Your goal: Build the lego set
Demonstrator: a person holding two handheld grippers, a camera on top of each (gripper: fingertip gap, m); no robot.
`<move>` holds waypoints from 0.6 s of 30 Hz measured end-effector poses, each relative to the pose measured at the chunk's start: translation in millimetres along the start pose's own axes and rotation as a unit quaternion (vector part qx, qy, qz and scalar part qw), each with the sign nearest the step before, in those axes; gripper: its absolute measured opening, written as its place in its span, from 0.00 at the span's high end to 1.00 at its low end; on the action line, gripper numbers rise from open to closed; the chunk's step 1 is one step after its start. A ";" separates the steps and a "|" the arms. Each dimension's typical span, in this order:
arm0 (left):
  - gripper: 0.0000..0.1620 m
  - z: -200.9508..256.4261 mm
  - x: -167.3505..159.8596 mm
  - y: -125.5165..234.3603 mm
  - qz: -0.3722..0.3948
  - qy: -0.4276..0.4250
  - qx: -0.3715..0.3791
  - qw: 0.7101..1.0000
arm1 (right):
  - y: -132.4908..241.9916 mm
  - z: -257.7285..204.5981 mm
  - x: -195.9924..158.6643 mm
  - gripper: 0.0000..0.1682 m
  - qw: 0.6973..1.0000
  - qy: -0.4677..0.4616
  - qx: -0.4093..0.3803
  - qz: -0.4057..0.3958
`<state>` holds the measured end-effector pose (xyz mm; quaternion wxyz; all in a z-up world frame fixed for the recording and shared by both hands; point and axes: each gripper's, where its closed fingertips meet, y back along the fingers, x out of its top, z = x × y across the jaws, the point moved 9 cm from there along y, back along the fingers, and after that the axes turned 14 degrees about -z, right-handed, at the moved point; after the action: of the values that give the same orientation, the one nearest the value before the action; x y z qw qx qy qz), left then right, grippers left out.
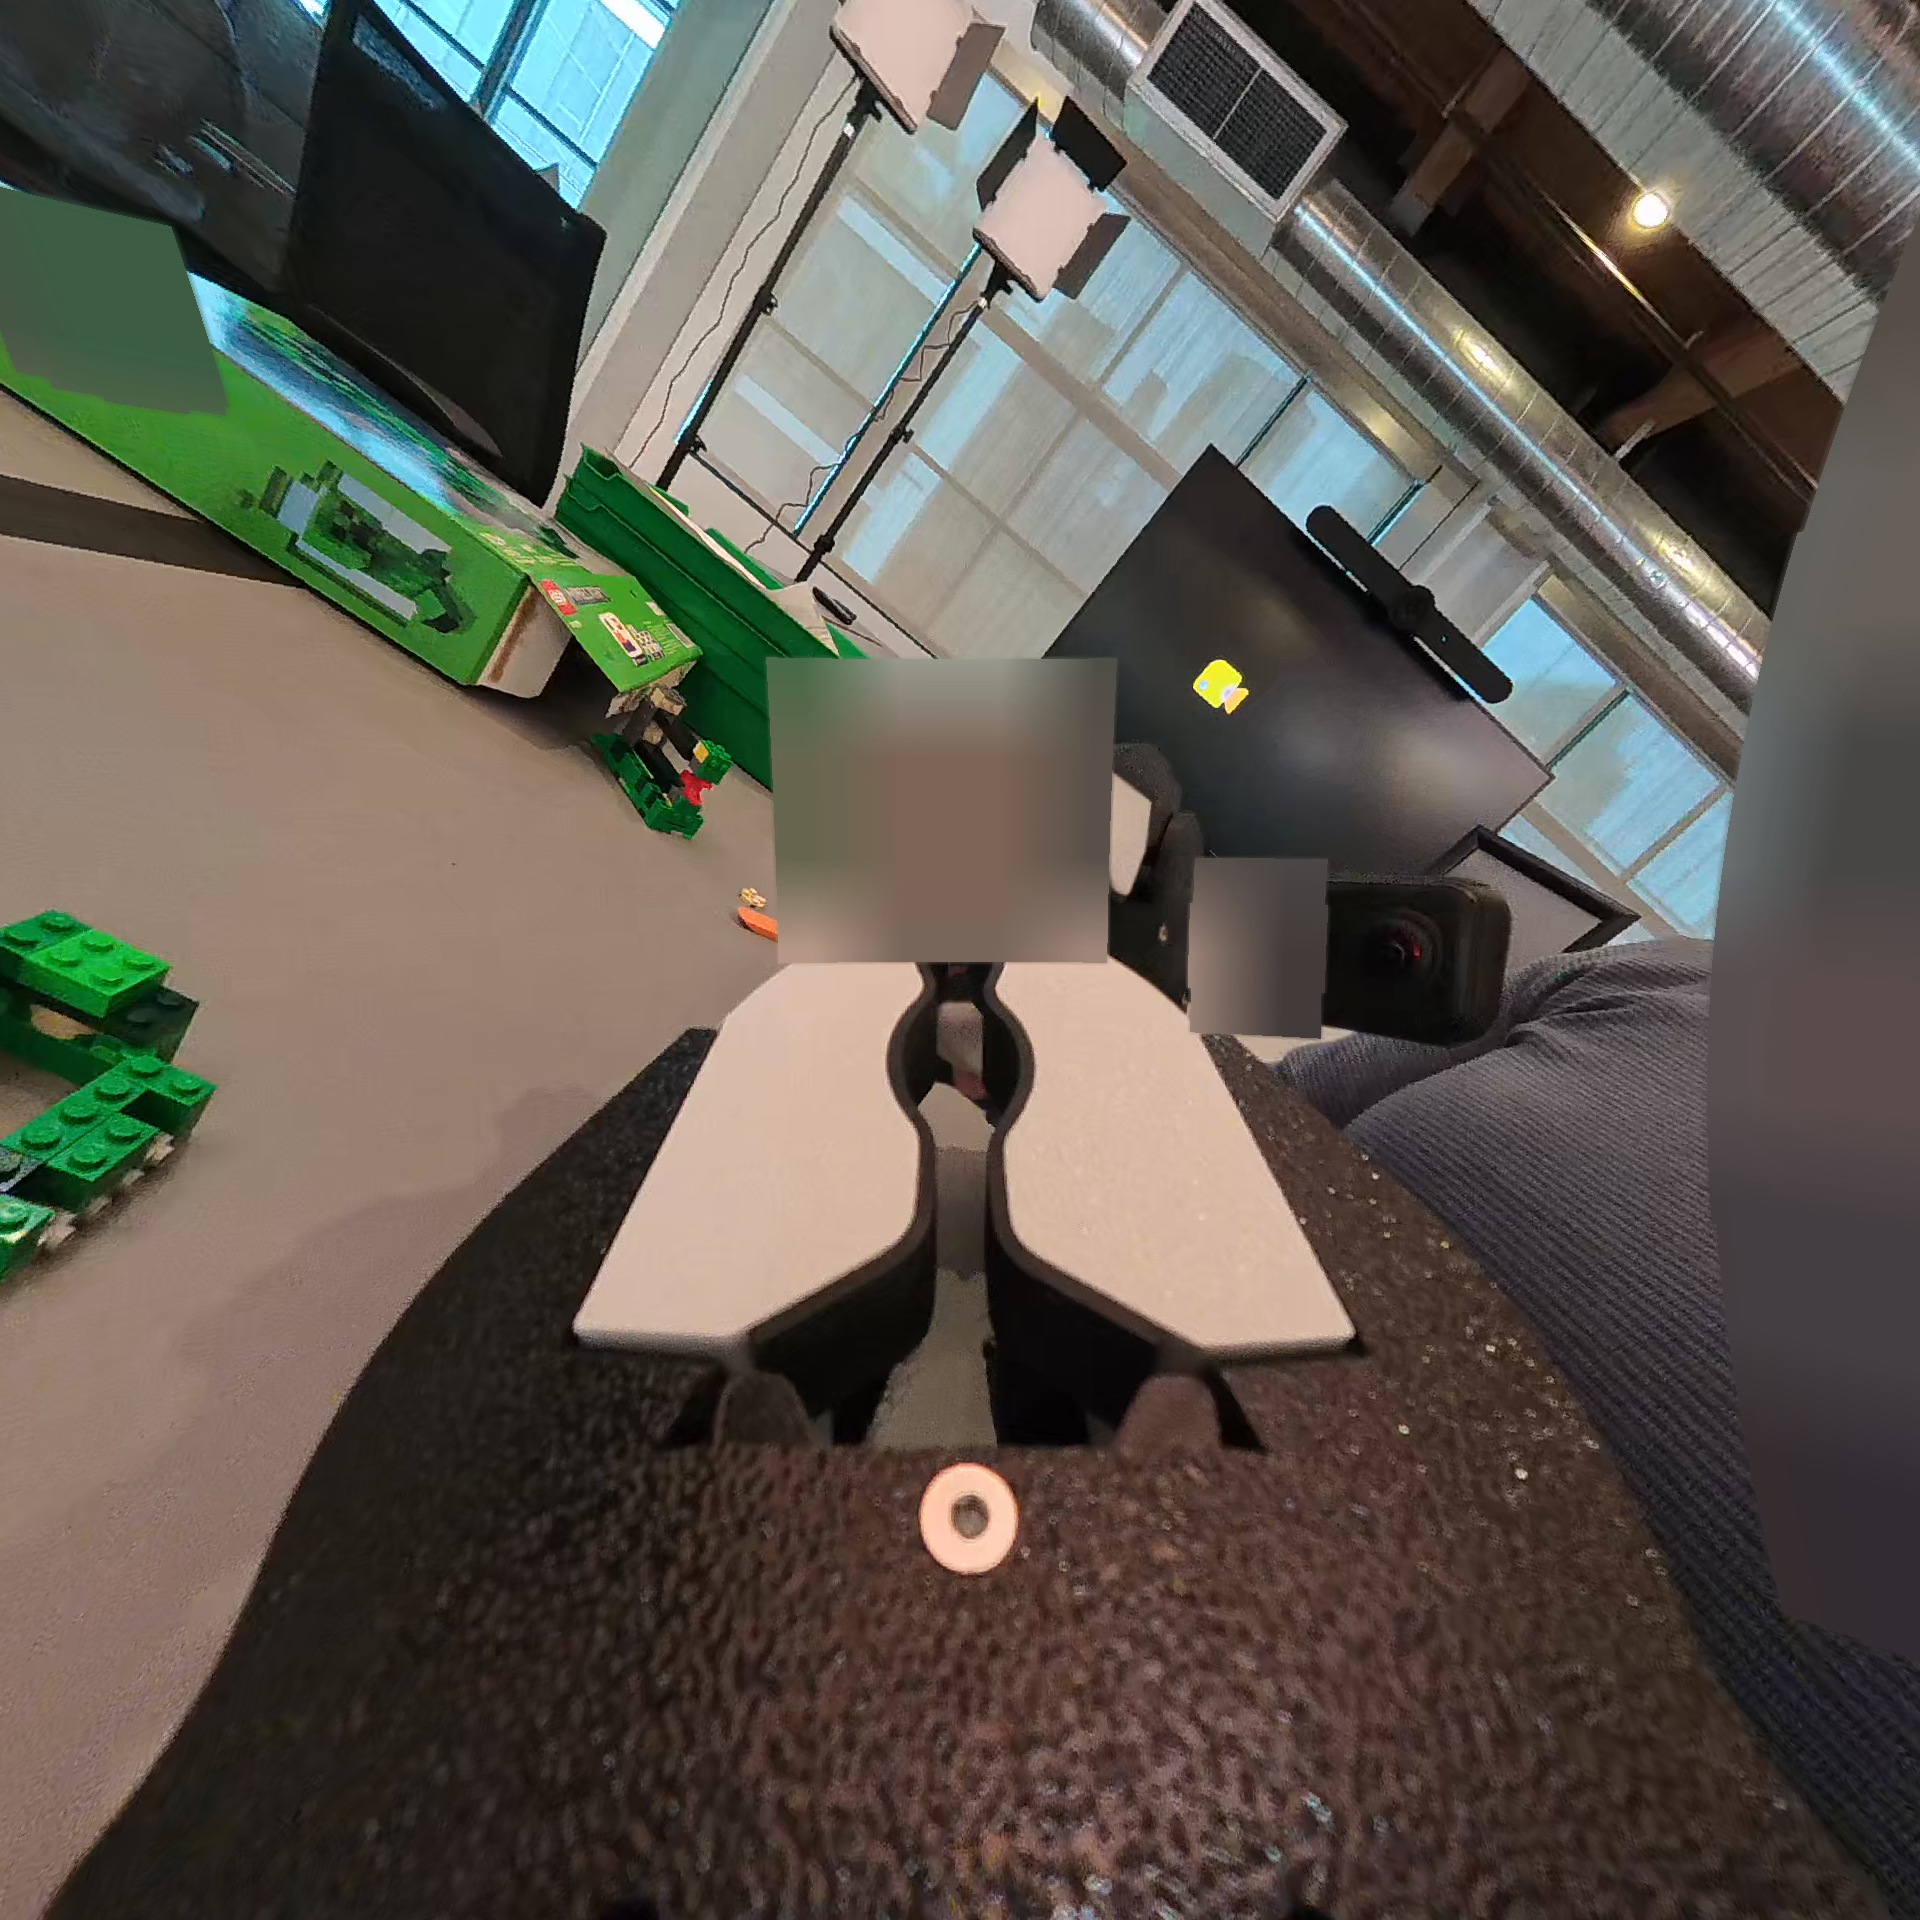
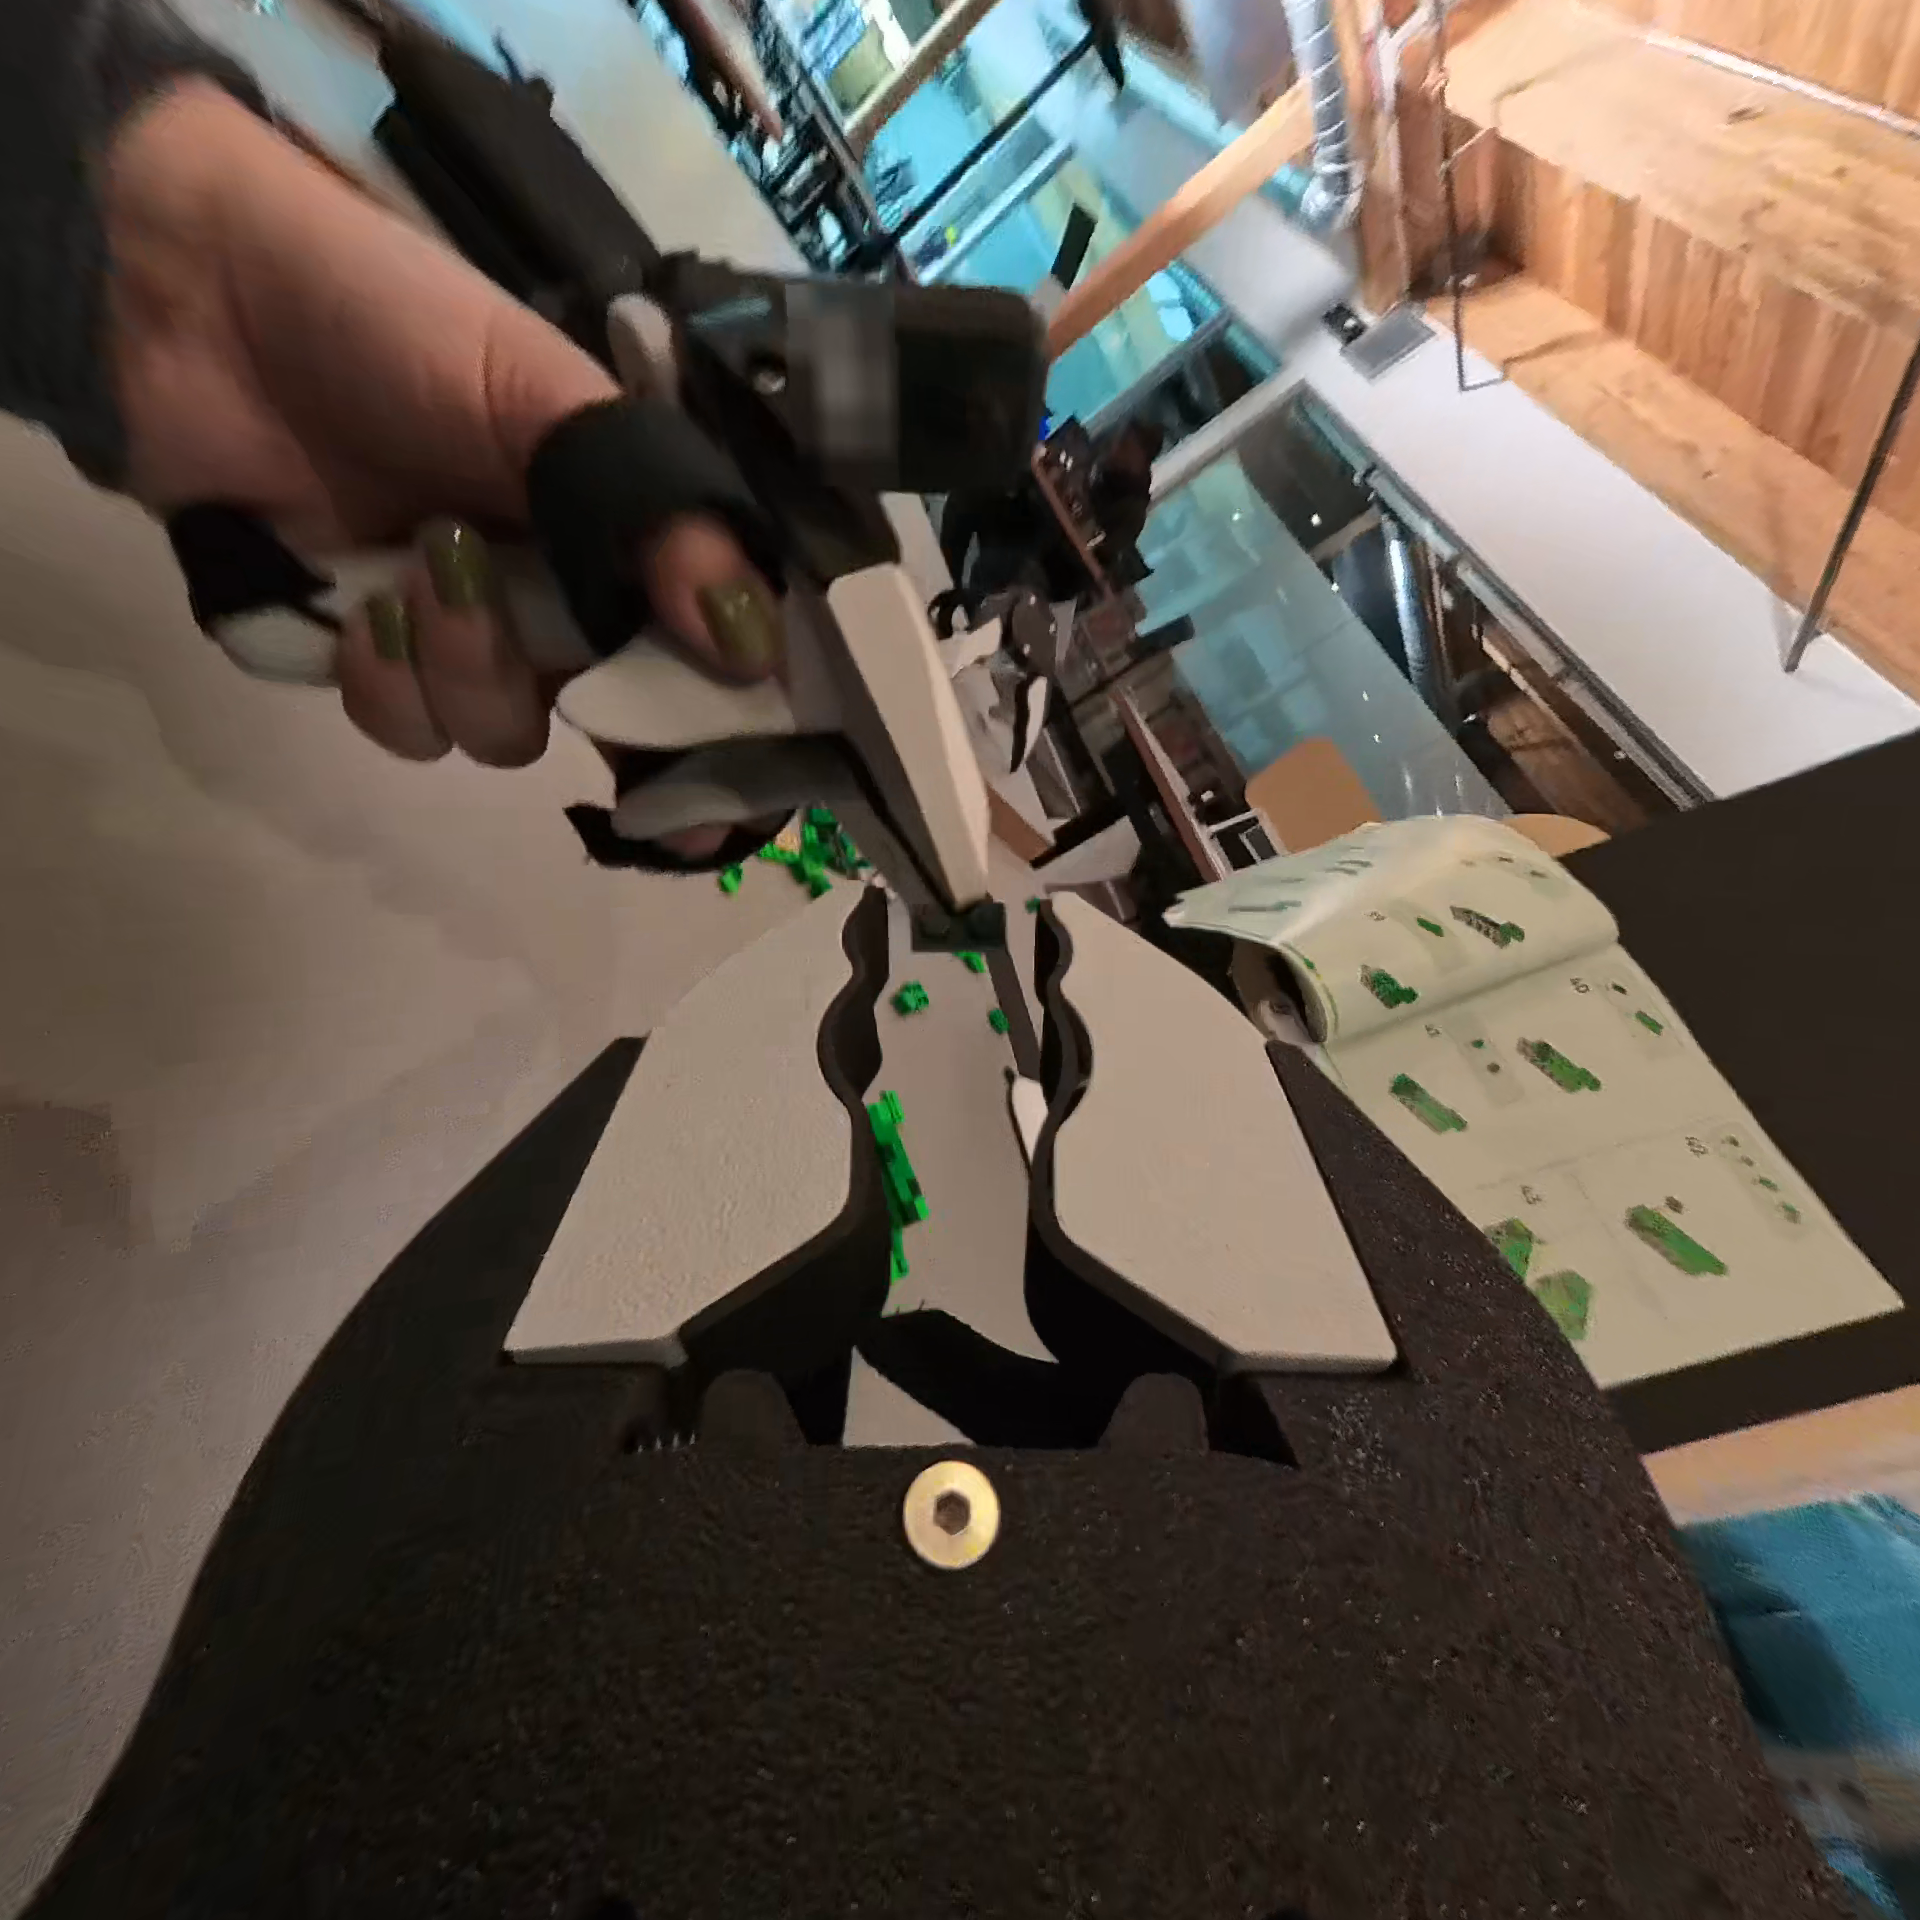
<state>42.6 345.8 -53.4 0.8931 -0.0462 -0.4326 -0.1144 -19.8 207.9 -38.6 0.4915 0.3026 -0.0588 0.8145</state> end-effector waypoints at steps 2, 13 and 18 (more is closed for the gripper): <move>0.96 -0.4 -0.6 -2.1 -0.007 0.001 0.002 1.000 | 0.3 -1.9 -2.7 0.89 1.000 -0.002 0.010 -0.003; 0.68 -17.5 -28.7 -38.3 -0.268 -0.235 0.234 0.905 | 26.4 3.9 -109.9 0.90 0.947 -0.124 0.222 -0.194; 0.67 -44.2 -34.1 -69.8 -0.393 -0.295 0.245 0.836 | 27.6 -10.3 -141.3 0.90 0.882 -0.135 0.349 -0.287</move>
<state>38.8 275.7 -108.7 0.5852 0.3160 -0.6713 -0.3271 -0.2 89.8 -119.2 0.5537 0.5650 0.2527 0.5571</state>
